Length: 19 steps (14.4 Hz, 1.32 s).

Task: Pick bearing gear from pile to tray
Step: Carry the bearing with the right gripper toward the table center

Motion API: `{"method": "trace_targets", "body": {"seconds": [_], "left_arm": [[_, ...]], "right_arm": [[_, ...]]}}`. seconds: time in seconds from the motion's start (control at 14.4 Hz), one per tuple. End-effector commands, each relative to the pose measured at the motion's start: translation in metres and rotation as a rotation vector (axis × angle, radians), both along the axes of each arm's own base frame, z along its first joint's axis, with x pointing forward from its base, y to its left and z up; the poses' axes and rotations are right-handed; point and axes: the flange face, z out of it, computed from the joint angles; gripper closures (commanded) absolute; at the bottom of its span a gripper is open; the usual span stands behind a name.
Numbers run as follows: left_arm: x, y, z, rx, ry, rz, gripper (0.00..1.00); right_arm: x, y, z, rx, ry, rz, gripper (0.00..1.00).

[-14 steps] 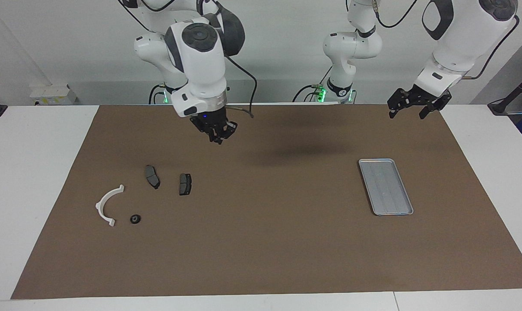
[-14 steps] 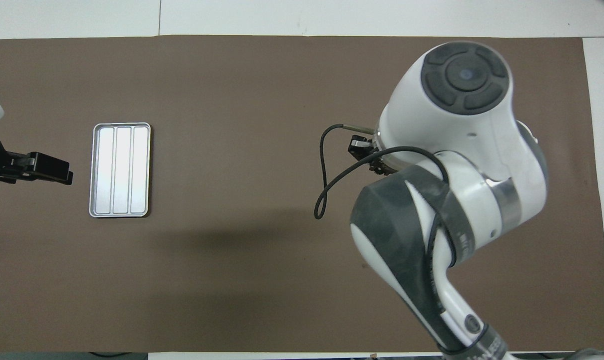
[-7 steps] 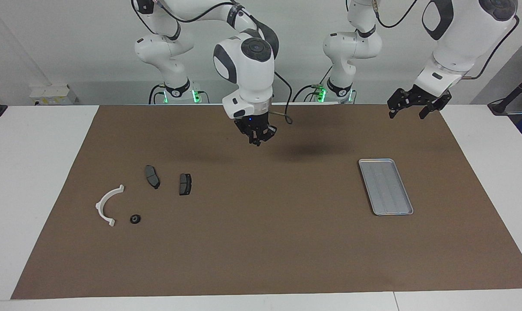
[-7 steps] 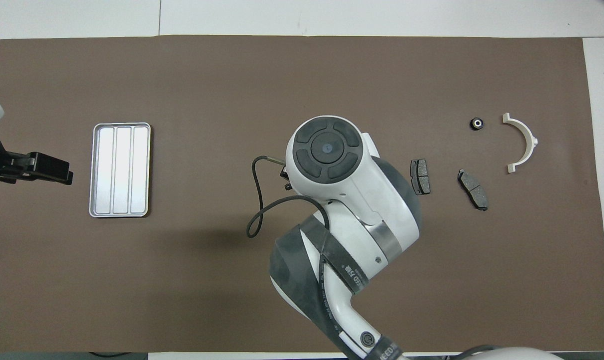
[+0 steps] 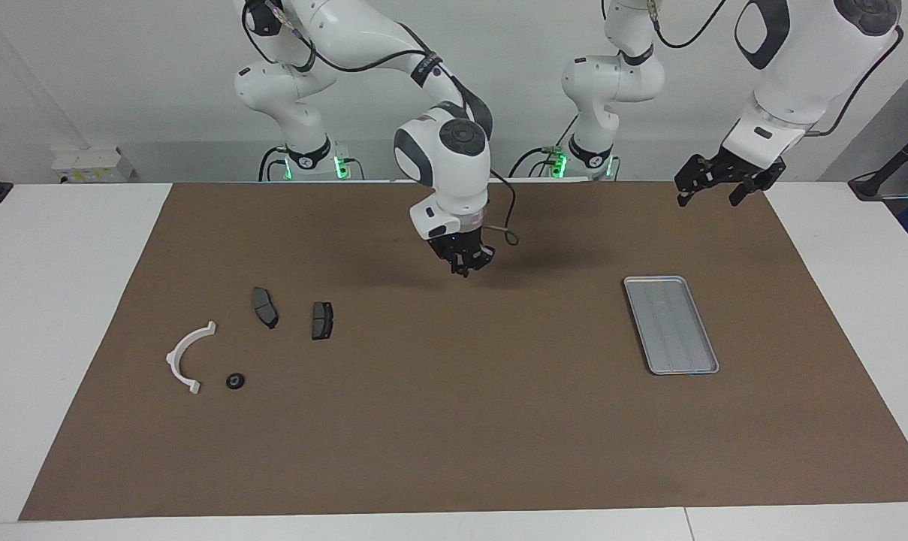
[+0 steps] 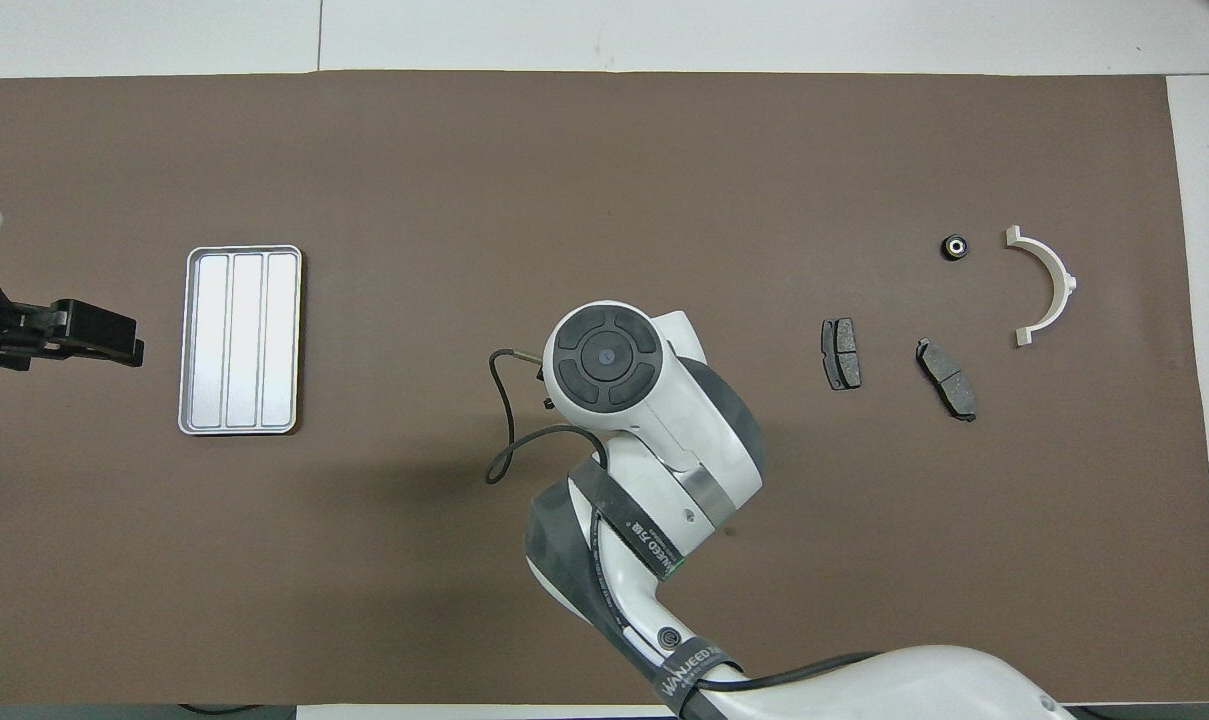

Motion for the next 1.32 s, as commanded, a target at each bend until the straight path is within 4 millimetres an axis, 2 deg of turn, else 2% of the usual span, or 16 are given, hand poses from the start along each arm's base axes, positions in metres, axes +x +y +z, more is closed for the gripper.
{"method": "trace_targets", "body": {"seconds": [0.0,0.42,0.49,0.63,1.25], "left_arm": [[-0.005,0.006,0.007,0.000,-0.010,0.038,0.00],[-0.003,0.010,0.002,-0.002,-0.035,0.048,0.00],[-0.006,0.009,-0.006,-0.001,-0.031,0.045,0.00],[-0.008,0.009,-0.014,0.011,-0.059,0.035,0.00],[-0.010,0.012,-0.017,0.013,-0.050,0.047,0.00]], "right_arm": [[-0.002,0.020,-0.038,-0.027,-0.034,-0.020,1.00],[-0.003,0.030,-0.065,-0.022,-0.046,-0.023,1.00],[-0.004,0.033,-0.069,-0.020,-0.046,-0.021,1.00],[-0.004,0.032,-0.072,-0.018,-0.046,-0.022,1.00],[-0.001,0.028,-0.076,-0.020,-0.042,-0.032,0.98]]}}
